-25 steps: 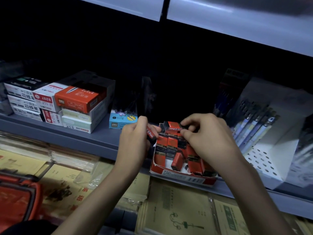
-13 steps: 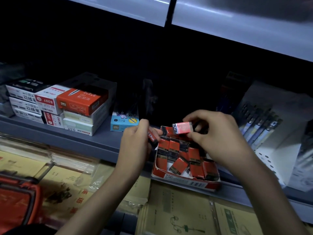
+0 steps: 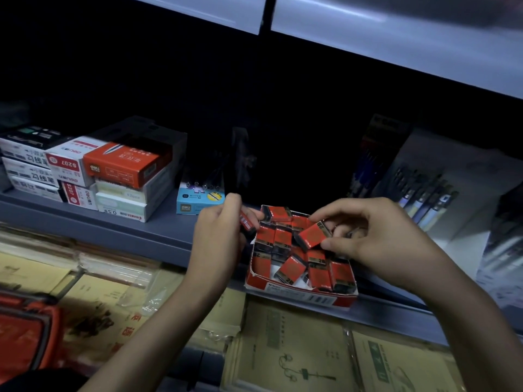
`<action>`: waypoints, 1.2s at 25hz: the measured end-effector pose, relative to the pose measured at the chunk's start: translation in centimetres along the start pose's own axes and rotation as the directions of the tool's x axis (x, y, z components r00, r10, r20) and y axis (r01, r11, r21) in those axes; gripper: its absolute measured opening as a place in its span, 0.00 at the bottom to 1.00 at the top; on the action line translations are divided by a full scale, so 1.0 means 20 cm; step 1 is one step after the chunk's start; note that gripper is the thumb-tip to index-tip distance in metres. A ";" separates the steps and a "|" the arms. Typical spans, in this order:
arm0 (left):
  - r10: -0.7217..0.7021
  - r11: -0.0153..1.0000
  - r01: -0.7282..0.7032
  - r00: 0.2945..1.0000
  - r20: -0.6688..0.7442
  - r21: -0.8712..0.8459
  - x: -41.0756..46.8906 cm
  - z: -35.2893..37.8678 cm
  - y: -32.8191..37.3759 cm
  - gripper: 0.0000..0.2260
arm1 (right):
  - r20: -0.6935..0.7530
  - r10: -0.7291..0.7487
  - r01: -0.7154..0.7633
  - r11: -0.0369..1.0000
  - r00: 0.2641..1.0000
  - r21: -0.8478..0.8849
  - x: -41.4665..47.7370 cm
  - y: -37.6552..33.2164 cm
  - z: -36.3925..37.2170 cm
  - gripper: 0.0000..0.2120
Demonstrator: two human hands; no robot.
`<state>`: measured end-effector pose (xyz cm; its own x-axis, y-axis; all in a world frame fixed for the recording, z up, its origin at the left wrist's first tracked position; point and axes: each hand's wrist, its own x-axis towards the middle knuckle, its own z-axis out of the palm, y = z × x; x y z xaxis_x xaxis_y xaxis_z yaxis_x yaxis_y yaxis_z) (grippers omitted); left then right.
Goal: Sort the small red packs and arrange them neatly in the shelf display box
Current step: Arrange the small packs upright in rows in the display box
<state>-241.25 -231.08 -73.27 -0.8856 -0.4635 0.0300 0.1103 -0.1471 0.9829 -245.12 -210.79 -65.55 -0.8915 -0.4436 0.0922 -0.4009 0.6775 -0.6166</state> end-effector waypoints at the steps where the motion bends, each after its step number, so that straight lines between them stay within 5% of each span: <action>1: 0.001 1.000 -0.001 1.000 0.000 0.005 0.00 0.00 0.00 0.22 | 0.008 0.006 -0.006 1.000 1.000 0.008 0.00 0.00 0.00 0.17; 7: -0.005 1.000 0.005 1.000 -0.005 0.005 0.01 0.00 0.00 0.24 | -0.040 0.045 -0.050 0.990 0.998 -0.131 0.01 0.00 0.05 0.09; 15: -0.005 1.000 0.005 1.000 -0.006 0.008 0.00 0.00 0.00 0.24 | -0.062 -0.111 0.084 0.937 0.992 -0.338 0.01 -0.05 0.11 0.11; 21: -0.015 1.000 0.015 1.000 0.003 0.010 0.00 0.00 0.00 0.23 | 0.035 -0.113 0.118 0.900 0.993 -0.420 -0.02 -0.07 0.13 0.06; 30: -0.008 1.000 0.007 1.000 0.017 0.004 0.00 0.00 -0.01 0.21 | -0.022 -0.144 0.111 0.841 0.989 -0.529 -0.03 -0.10 0.19 0.03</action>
<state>-241.32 -231.07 -73.53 -0.8940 -0.4474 0.0257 0.1017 -0.1468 0.9839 -243.03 -213.99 -67.33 -0.8289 -0.5236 0.1970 -0.5477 0.8313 -0.0949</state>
